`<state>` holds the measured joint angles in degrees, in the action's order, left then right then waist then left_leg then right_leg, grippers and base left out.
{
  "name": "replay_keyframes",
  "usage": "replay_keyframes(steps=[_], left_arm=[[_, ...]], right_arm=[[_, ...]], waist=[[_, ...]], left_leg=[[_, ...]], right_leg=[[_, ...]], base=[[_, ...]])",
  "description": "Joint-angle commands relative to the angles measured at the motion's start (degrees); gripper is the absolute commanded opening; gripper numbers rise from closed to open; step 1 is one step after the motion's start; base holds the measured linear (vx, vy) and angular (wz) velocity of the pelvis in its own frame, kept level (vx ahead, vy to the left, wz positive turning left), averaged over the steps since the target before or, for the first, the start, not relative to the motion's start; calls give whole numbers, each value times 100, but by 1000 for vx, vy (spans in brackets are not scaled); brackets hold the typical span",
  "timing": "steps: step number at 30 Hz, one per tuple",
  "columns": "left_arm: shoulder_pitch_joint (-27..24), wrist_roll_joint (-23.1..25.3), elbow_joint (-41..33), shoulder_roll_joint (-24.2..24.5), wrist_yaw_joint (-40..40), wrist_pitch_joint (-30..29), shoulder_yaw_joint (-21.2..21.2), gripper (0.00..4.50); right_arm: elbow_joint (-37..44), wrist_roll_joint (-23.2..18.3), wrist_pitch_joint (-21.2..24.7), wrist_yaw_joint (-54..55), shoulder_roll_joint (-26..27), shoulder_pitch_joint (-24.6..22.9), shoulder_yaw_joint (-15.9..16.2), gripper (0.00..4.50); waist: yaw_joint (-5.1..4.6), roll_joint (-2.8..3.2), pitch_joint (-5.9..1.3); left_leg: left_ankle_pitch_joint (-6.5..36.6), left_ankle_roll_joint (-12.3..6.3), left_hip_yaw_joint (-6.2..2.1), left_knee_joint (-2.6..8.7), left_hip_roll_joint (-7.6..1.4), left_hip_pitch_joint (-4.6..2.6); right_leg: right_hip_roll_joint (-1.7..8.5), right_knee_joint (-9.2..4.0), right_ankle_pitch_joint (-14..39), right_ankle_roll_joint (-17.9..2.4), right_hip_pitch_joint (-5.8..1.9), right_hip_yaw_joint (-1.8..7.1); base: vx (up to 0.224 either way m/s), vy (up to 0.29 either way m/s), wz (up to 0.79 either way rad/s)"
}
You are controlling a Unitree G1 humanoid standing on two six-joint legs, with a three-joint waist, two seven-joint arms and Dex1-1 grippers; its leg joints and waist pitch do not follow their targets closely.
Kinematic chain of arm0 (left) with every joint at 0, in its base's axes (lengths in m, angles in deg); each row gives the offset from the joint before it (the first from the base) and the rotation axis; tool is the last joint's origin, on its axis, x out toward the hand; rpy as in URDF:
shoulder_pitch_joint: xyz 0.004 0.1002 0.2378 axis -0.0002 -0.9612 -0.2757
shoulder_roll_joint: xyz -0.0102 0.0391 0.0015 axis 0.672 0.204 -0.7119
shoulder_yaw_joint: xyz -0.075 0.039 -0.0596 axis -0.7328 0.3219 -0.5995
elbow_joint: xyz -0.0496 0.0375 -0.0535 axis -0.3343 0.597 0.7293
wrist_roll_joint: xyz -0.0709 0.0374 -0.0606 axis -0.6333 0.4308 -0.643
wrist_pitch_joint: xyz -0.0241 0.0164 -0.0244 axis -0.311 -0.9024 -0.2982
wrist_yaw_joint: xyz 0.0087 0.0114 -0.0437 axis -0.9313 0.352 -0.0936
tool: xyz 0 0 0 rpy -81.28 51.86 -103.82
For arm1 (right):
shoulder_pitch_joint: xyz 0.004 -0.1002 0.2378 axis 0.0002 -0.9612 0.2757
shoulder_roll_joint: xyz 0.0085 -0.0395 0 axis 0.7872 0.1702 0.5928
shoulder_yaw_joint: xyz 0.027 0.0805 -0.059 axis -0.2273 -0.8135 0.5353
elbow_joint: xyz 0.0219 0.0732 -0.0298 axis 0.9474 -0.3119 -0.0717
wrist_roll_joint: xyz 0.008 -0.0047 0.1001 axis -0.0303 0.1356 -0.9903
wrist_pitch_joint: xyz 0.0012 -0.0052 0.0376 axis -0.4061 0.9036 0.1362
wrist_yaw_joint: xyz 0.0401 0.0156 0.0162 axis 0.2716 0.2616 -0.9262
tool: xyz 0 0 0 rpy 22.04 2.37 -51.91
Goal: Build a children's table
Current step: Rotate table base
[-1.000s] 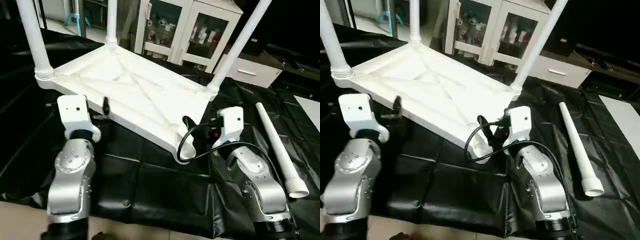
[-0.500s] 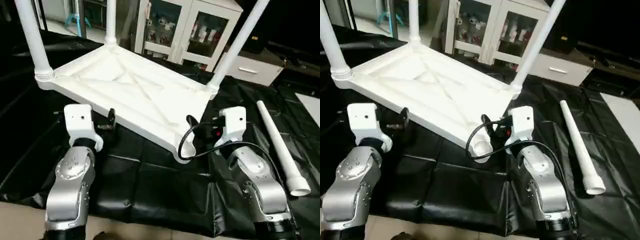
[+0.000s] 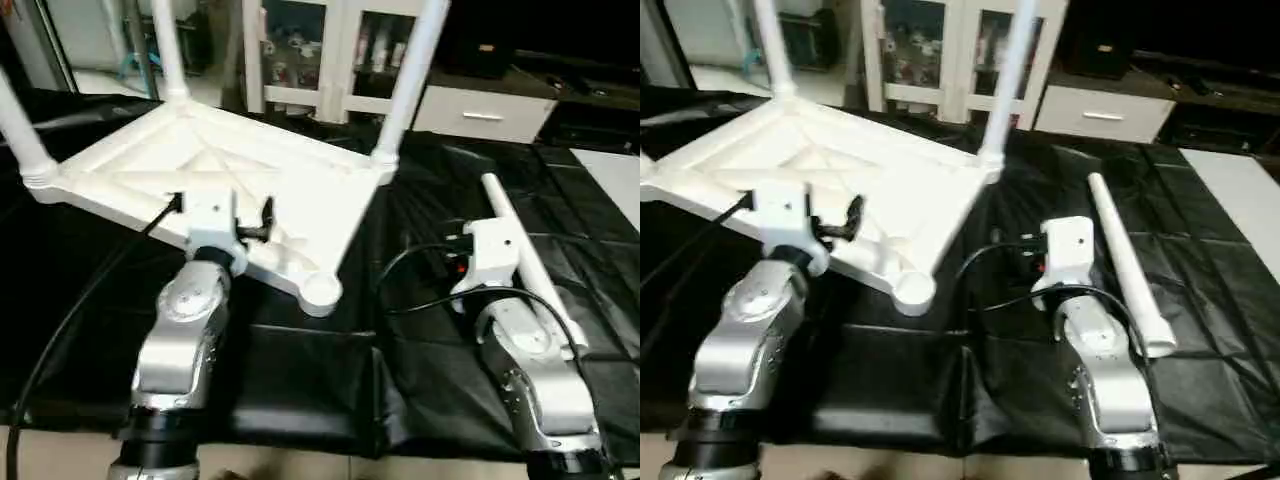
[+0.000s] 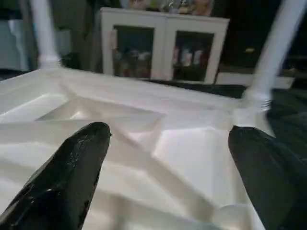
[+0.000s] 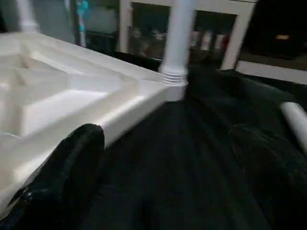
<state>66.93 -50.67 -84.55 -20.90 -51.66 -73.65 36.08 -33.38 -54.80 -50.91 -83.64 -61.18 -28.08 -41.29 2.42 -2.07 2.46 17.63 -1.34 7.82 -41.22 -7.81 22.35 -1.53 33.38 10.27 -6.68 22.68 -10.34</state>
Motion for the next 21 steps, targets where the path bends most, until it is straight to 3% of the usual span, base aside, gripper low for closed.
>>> replay_keyframes(steps=[1, 2, 3, 4, 5, 6, 7, 8, 9, 10, 11, 12, 13, 14, 15, 16, 17, 18, 19, 20, 21], left_arm=[[-61, 76, 63, 39, -47, 66, -72, 442], [-86, 86, 61, 39, -78, 78, -81, 442], [-94, 92, 56, 41, -87, 81, -83, 442], [-111, 104, 44, 44, -106, 88, -87, 442], [-122, 106, 26, 56, -113, 90, -94, 442], [-129, 107, 25, 62, -113, 100, -92, 442], [-170, 130, 11, 92, -112, 127, -72, 442], [-195, 145, 4, 107, -111, 138, -59, 442], [-234, 51, -38, 51, -120, 44, -109, 442], [-249, -30, -57, 8, -120, -22, -154, 442], [-256, -53, -77, -15, -183, -120, -198, 442], [-258, -21, -90, -9, -249, -168, -215, 442], [-258, -21, -90, -9, -249, -168, -215, 442], [-258, 89, -78, 24, -309, -78, -195, 442], [-258, 89, -78, 24, -309, -78, -195, 442], [-258, 89, -78, 24, -309, -78, -195, 442], [-284, 226, -99, 57, -377, -7, -151, 442], [-317, 252, -137, 53, -383, 25, -130, 442], [-360, 172, -239, 17, -325, 20, -130, 442], [-394, 158, -295, -4, -297, 57, -113, 442], [-412, 149, -324, -15, -277, 89, -103, 442]], right_arm=[[-25, 26, 108, 1, -20, 48, 3, 450], [-35, 12, 115, -11, -32, 51, -9, 450], [-40, 9, 117, -14, -35, 54, -12, 450], [-52, 1, 121, -20, -42, 61, -18, 450], [-75, 3, 126, -21, -47, 82, -17, 450], [-86, 6, 129, -18, -46, 92, -16, 450], [-125, 19, 132, -5, -35, 120, -7, 450], [-142, 26, 132, 2, -28, 131, -2, 450], [-118, 17, 156, 15, -9, 136, -1, 450], [-102, 13, 168, 19, -2, 135, 1, 450], [-81, 17, 184, 19, 10, 132, -1, 450], [-56, 19, 204, 18, 17, 131, -2, 450], [-56, 19, 204, 18, 17, 131, -2, 450], [-38, 15, 219, 15, 23, 129, -5, 450], [-38, 15, 219, 15, 23, 129, -5, 450], [-38, 15, 219, 15, 23, 129, -5, 450], [-17, 6, 233, 7, 26, 122, -7, 450], [8, -3, 252, -1, 26, 114, -6, 450], [38, -27, 276, -27, 31, 108, 3, 450], [55, -47, 297, -43, 26, 102, 20, 450], [64, -60, 309, -53, 22, 98, 32, 450]], waist=[[-112, 272, -576], [-149, 125, -546], [-90, 182, -502], [-51, 176, -478], [-65, 116, -463], [-103, -38, -519], [-90, -112, -451], [175, -421, -485], [233, -454, -518], [237, -444, -413], [251, -402, -359], [206, -335, -278], [235, -208, -259], [240, -199, -267], [287, -257, -273], [358, -315, -271], [438, -330, -244], [455, -291, -167], [414, -202, -107], [365, -146, -103], [191, -22, -132]], left_leg=[[-2100, -1530, -1251, 1009, -2187, -582], [-3597, -1888, -1149, 737, -1830, -691], [-3937, -2082, -1019, 731, -1582, -560], [-4014, -2233, -832, 734, -1368, -443], [-3522, -2330, -513, 805, -961, -214], [-2707, -2367, -475, 815, -746, -275], [-2130, -2324, -405, 864, -588, -160], [133, -1463, 205, -416, 226, 251], [633, -992, 209, -691, 164, 293], [688, -347, 127, -703, 97, 407], [698, -109, 99, -594, 104, 294], [606, 91, -48, -163, -49, 101], [451, -89, -191, 233, -284, -62], [424, -275, -263, 484, -334, -50], [393, -283, -220, 401, -301, -84], [334, -253, -218, 194, -249, -71], [186, 24, -326, -17, -277, -96], [-51, 138, -345, 140, -207, -204], [-67, 11, -265, 546, -203, -422], [367, -22, -224, 749, -294, -558], [1738, 13, -294, 1074, -673, -682]], right_leg=[[660, 867, 1691, 941, 324, 151], [775, 1447, 1763, 786, 876, 479], [768, 1464, 1399, 644, 892, 617], [724, 1369, 1074, 513, 839, 674], [548, 1093, 616, 194, 543, 658], [560, 722, 174, -459, 350, 722], [600, 538, -19, -956, 212, 711], [1074, -350, 325, -2667, -140, 894], [1216, -362, 626, -2761, -242, 937], [1353, -323, 844, -2229, -308, 978], [1407, -370, 1116, -1741, -253, 990], [1618, -526, 2057, -616, -267, 1092], [1808, -657, 2961, 101, -354, 1196], [1651, -582, 3926, 557, -425, 1067], [1785, -648, 4324, 759, -411, 1154], [2037, -763, 4731, 886, -421, 1339], [2226, -863, 5023, 759, -356, 1458], [1920, -863, 4835, 498, -281, 1188], [1446, -859, 4533, 455, -179, 755], [1176, -806, 4238, 482, -95, 552], [839, -545, 2975, 439, -68, 322]], base=[[-12, -136, 0], [-2, -80, -7], [-25, -162, -11], [-75, -186, -1], [-75, -186, -1], [-85, -259, -1], [-96, -291, -10], [-96, -291, -10], [-112, -300, -4], [-100, -277, -3], [-100, -277, -3], [-101, -205, -6], [-112, -162, -3], [-112, -162, -3], [-120, -132, -8], [-116, -84, -5], [-173, -95, -8], [-114, -35, -2], [-116, 7, 0], [-59, 18, 3], [-140, 48, 14]])
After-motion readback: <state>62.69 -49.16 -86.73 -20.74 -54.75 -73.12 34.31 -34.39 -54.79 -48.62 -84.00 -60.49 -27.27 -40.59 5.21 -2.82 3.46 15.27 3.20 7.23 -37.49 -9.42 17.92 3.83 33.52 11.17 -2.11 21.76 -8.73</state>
